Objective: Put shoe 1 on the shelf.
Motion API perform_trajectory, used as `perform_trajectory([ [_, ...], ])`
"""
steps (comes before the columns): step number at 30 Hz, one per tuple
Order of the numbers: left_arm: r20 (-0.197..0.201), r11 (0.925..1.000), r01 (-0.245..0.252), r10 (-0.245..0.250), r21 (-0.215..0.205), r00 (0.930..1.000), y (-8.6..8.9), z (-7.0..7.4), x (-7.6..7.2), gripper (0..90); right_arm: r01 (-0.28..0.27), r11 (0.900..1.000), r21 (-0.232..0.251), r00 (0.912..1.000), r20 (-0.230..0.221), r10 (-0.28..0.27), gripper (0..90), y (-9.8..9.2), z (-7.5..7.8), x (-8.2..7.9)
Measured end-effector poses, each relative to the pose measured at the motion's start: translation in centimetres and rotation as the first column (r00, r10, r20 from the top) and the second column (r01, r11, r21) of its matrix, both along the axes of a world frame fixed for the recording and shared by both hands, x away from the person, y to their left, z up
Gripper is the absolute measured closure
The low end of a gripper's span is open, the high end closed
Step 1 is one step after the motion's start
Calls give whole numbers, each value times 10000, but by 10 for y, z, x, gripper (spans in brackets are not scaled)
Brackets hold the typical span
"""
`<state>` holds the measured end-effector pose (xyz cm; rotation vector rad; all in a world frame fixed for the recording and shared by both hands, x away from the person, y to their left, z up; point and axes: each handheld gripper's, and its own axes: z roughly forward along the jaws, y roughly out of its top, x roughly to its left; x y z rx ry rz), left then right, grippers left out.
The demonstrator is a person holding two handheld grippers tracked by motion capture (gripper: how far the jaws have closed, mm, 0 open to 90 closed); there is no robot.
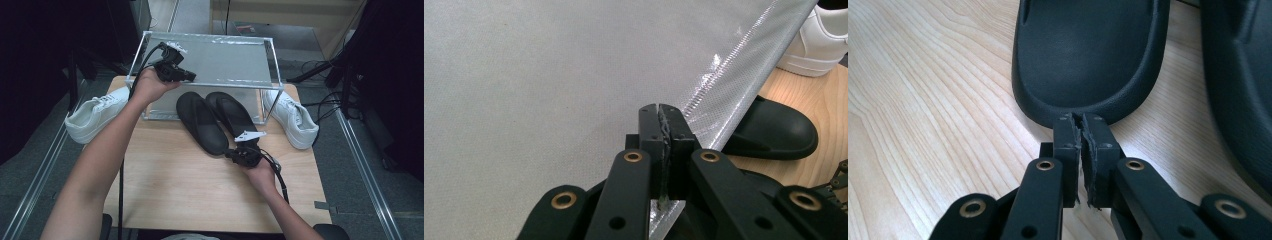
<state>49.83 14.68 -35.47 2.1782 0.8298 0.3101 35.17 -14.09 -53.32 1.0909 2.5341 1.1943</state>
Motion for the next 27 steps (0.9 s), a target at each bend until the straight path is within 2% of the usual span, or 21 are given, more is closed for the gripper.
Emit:
perform_trajectory([
  [9, 3, 10000, 6, -6, 5, 10000, 0, 0, 0, 899, -58, 10000, 73, 9998, -177, 60, 863, 19, 0, 7],
  [14, -81, 9998, -51, 49, -177, 10000, 1, -1, 0, 899, -141, 9998, 137, 9997, -175, 143, 863, 28, 0, 11],
  [17, -41, 10000, -37, 36, -86, 10000, 1, 0, 0, 899, -179, 9997, 169, 9996, -205, 182, 863, 33, 0, 12],
  [27, -70, 9998, -73, 72, -164, 9999, 1, -1, 0, 898, -328, 9977, 590, 9993, -169, 339, 868, 50, 1, 15],
])
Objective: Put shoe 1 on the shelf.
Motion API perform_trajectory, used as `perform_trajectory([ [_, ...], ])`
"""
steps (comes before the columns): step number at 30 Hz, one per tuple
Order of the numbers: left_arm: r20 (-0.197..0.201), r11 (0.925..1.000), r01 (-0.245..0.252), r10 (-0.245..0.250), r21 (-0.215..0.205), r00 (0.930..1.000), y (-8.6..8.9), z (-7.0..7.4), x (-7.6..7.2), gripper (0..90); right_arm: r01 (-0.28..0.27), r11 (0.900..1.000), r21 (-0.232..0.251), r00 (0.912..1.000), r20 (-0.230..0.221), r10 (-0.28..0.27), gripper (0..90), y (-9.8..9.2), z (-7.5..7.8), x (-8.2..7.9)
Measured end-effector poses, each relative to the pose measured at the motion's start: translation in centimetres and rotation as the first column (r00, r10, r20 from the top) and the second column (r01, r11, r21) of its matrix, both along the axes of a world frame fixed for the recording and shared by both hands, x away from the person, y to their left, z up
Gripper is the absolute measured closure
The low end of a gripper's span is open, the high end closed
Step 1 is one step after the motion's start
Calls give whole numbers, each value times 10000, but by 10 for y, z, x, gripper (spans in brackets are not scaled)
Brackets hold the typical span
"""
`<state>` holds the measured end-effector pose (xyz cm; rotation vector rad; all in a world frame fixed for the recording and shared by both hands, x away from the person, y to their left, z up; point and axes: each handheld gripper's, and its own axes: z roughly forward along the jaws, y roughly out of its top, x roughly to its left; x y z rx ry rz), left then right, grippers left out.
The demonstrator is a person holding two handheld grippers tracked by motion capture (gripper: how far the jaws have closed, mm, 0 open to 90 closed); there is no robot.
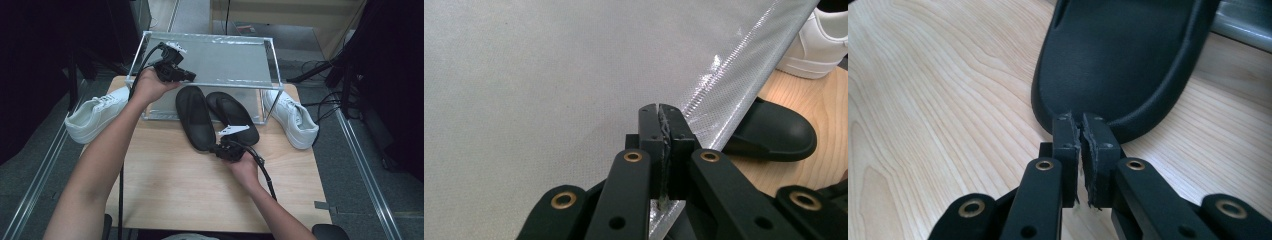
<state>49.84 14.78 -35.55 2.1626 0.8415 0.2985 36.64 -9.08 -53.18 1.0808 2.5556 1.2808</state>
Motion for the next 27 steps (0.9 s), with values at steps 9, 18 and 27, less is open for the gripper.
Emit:
perform_trajectory([
  [9, -33, 10000, 32, -32, -46, 10000, 1, 0, 1, 898, 24, 9999, 137, 9998, 219, -27, 876, 12, -3, 2],
  [18, 13, 9999, 125, -125, -27, 9999, 1, 0, 0, 897, 169, 9990, 407, 9997, 145, -175, 878, 28, -5, 8],
  [27, 62, 9998, 64, -62, -198, 10000, 3, -2, 0, 896, 345, 9972, 667, 9977, 556, -382, 871, 45, 2, 17],
])
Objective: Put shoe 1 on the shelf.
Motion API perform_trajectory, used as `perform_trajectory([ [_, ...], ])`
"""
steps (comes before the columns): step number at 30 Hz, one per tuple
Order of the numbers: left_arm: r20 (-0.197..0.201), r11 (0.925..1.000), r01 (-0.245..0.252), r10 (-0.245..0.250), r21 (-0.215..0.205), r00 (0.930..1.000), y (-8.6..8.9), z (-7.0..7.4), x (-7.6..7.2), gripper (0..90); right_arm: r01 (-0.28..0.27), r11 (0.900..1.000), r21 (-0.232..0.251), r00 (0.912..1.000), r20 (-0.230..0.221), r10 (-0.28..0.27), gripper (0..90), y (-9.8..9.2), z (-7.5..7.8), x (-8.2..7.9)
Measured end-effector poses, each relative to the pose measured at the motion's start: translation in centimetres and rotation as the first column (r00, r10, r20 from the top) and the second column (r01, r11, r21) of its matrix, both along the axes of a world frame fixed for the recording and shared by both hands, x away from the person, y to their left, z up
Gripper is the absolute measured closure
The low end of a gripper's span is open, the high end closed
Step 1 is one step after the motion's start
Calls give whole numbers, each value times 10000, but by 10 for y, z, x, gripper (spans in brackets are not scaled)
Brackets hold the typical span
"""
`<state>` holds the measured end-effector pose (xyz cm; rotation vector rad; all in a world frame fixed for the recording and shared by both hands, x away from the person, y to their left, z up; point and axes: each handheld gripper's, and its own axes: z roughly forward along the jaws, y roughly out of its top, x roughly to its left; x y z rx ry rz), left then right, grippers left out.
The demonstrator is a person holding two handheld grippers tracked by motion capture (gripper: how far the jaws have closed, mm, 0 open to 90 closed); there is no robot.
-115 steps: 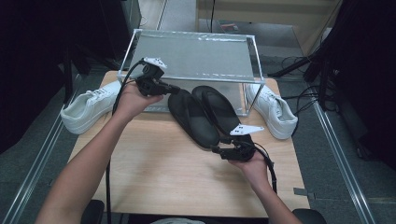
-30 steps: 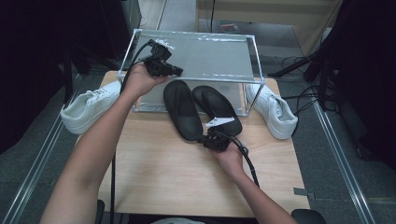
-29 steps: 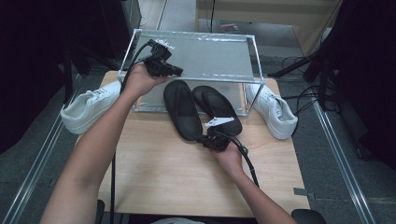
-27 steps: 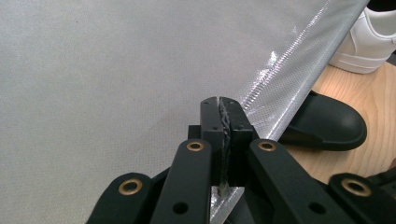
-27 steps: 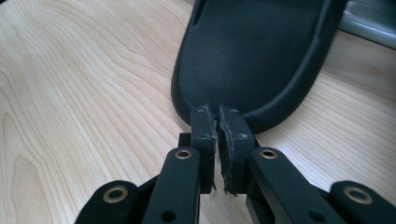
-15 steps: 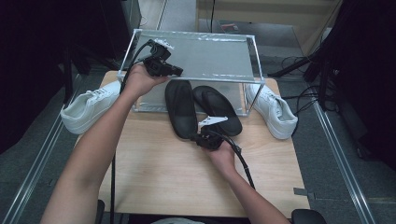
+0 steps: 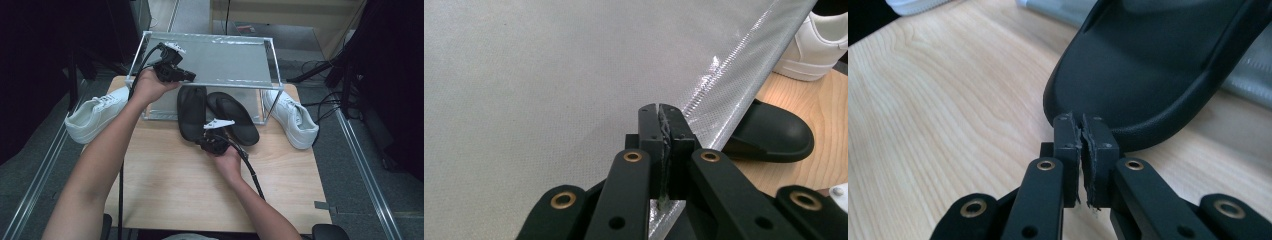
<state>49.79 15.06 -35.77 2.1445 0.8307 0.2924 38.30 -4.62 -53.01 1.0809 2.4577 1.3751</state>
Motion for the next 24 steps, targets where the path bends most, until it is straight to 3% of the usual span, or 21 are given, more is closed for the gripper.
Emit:
perform_trajectory([
  [11, -99, 9999, -33, 31, -124, 9999, 2, 0, 1, 895, 390, 9983, 421, 9990, -252, -380, 871, 6, 0, 20],
  [24, -108, 9994, -60, 64, 351, 9999, -1, 4, 1, 876, 515, 9986, -120, 9983, -253, -518, 874, 29, 5, 46],
])
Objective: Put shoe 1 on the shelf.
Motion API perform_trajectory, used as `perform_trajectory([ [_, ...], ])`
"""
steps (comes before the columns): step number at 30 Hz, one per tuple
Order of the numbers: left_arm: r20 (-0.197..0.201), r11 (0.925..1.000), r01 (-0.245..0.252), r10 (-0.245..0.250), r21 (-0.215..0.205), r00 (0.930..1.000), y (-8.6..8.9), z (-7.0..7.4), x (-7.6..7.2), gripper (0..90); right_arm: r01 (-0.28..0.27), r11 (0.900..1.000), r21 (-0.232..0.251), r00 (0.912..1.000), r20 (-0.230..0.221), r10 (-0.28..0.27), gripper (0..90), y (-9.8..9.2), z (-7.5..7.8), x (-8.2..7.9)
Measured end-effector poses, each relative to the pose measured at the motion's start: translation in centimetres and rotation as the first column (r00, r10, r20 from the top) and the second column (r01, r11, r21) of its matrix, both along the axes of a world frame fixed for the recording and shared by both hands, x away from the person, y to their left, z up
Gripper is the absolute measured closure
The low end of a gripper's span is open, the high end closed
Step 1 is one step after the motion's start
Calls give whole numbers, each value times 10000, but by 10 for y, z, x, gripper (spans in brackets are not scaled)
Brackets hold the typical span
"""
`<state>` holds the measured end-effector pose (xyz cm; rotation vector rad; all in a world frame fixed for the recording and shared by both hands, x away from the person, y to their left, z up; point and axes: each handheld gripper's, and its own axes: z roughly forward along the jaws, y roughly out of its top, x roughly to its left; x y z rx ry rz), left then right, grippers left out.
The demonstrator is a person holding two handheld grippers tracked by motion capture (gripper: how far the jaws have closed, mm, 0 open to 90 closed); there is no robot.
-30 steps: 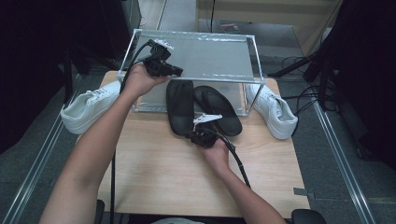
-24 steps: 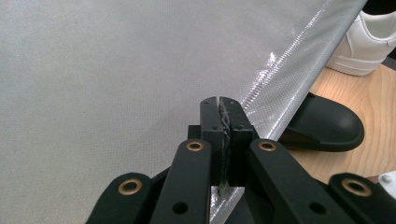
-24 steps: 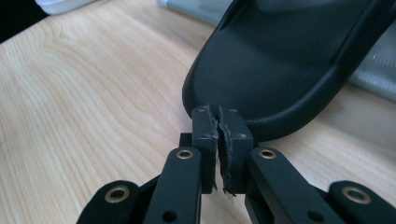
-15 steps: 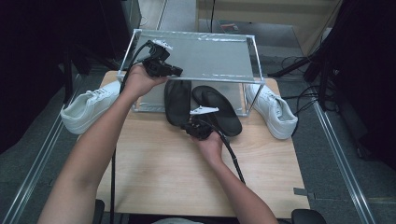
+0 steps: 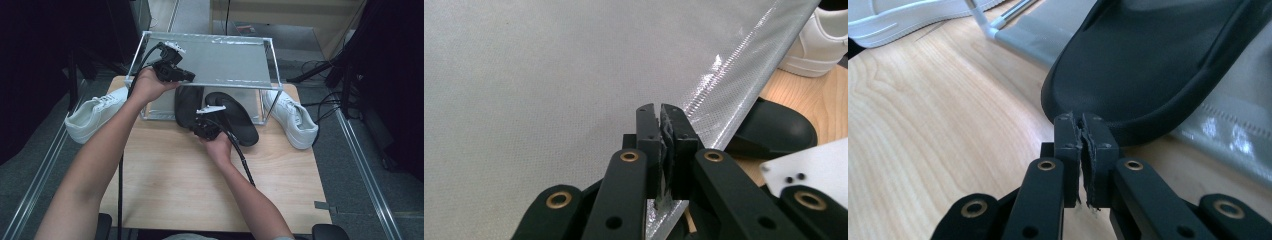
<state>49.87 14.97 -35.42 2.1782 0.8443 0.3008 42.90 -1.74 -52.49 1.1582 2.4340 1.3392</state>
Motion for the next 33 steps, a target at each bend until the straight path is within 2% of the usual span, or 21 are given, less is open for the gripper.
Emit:
perform_trajectory([
  [5, -81, 9999, 9, -10, -108, 10000, 1, -1, 1, 876, 85, 9998, -158, 10000, 9, -85, 874, 8, 1, 9],
  [10, -81, 9999, 44, -45, -143, 10000, 1, -1, 1, 877, 168, 9992, 363, 9991, -394, -154, 900, 9, -3, 19],
  [13, -86, 9999, 37, -39, -157, 10000, 2, -1, 1, 877, 179, 9991, 378, 9987, -479, -161, 900, 7, -3, 20],
  [23, -149, 9998, -1, -2, -216, 9999, 1, -1, 2, 877, -260, 9987, 433, 9996, -99, 264, 900, -16, 13, -4],
  [30, -403, 9983, -31, 7, -582, 9992, 5, -3, 4, 874, -387, 9975, 594, 9988, -265, 403, 900, -41, 15, -23],
  [33, -346, 9987, 27, -45, -505, 9994, 5, -3, 4, 874, -316, 9974, 642, 9991, -262, 334, 900, -53, 18, -29],
])
